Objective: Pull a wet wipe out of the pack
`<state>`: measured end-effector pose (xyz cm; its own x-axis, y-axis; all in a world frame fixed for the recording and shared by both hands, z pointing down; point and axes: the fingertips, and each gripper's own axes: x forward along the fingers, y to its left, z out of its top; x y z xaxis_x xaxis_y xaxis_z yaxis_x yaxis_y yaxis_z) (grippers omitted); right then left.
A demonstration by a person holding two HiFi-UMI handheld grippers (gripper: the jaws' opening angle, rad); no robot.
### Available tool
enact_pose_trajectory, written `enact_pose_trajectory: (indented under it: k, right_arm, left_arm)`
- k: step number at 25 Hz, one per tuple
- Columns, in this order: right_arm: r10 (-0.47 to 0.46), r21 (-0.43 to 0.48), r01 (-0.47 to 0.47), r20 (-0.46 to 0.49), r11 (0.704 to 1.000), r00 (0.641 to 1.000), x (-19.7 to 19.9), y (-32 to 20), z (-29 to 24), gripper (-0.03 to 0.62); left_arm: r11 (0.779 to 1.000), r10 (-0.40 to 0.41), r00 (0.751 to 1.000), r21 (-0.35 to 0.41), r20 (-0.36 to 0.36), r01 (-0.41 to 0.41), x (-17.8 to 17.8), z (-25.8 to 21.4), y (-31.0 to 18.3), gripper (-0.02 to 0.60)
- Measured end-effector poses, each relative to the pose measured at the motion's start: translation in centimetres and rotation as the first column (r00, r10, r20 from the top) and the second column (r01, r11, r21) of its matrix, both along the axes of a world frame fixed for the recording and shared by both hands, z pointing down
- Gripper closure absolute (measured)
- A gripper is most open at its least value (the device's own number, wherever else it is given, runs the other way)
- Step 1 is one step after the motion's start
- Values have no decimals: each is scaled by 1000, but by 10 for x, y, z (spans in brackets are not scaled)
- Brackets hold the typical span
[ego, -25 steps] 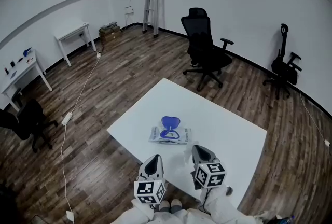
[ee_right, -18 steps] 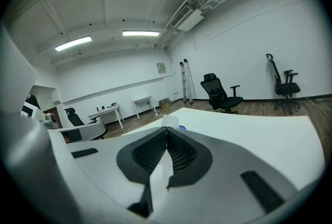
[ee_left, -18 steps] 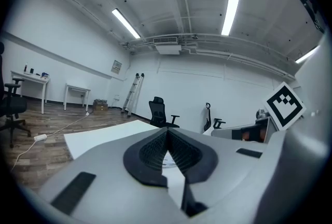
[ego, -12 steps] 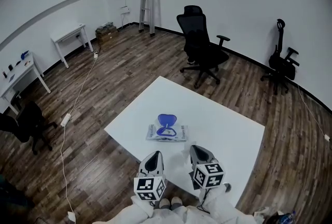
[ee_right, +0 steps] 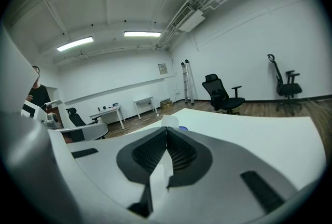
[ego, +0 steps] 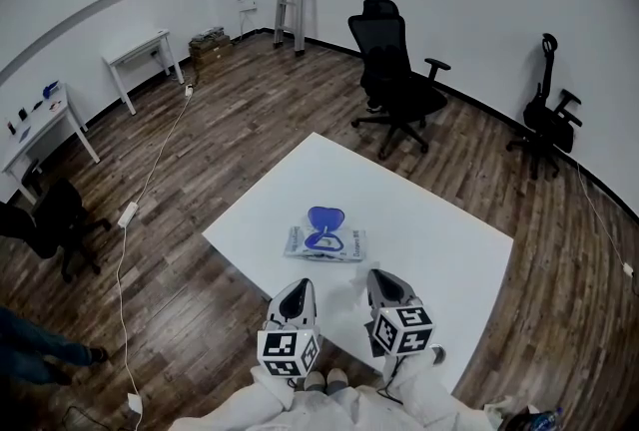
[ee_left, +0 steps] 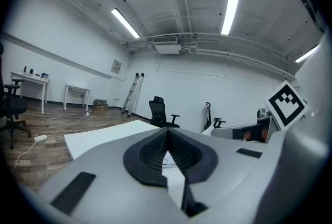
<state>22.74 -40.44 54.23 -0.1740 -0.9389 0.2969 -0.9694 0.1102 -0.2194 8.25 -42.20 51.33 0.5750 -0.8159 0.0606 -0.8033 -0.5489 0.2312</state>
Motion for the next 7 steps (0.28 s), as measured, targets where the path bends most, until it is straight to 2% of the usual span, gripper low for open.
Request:
enact_pose_trajectory:
  k: [7]
  right_arm:
    - [-4,7,4,-2,1000,1000,-2,-3,-2,583]
  left_arm:
    - [1000,-4,1000,2,-4,4,-1,-1,-3,583]
